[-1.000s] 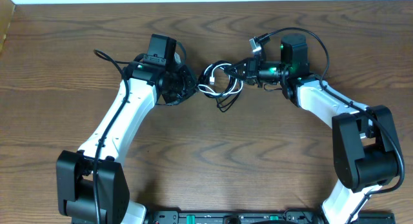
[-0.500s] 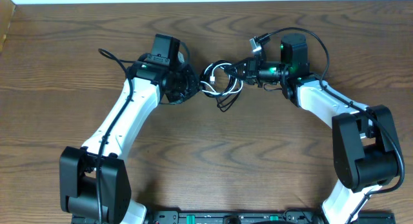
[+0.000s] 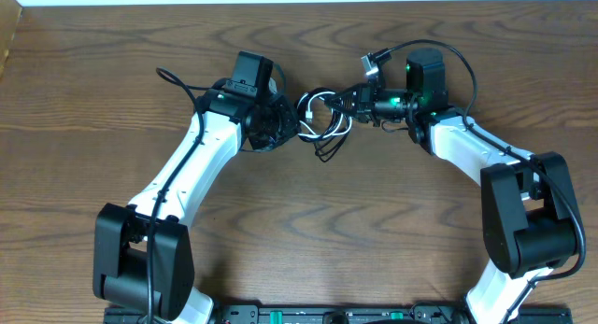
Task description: Untangle cables
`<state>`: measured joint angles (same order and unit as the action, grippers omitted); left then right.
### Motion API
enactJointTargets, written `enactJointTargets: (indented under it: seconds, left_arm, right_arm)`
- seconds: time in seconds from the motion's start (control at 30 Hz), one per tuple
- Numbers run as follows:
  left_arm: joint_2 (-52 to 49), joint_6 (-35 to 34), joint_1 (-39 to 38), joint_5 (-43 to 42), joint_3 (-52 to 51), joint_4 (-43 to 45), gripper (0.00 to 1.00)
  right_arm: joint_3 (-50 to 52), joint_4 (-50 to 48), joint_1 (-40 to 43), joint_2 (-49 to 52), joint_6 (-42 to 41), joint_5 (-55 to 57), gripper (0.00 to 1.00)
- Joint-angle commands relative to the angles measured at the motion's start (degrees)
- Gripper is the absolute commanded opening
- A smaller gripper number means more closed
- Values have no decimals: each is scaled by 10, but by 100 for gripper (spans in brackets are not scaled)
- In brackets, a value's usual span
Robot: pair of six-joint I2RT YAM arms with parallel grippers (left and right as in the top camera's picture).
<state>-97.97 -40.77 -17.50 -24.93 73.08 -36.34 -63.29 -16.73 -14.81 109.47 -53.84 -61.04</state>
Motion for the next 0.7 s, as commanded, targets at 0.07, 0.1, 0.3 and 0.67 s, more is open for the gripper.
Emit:
enactJointTargets:
  seconds: [0.07,0.1,0.3,0.67]
  left_arm:
    - [-7,15,-3,12,-6,-18,26]
    - [-7,15,-3,12,-6,-21,26]
    - [-7,15,-3,12,-6,-15,25]
    - [-1,51,3,12,-6,-21,7]
  right_arm:
    - [-4,-3,-2,-5,-6,-15,1]
    - [-4,-3,-2,-5,-6,-15,1]
    - [-4,-3,-2,-5,-6,-15,1]
    - [-4,-3,-2,-5,-6,-15,1]
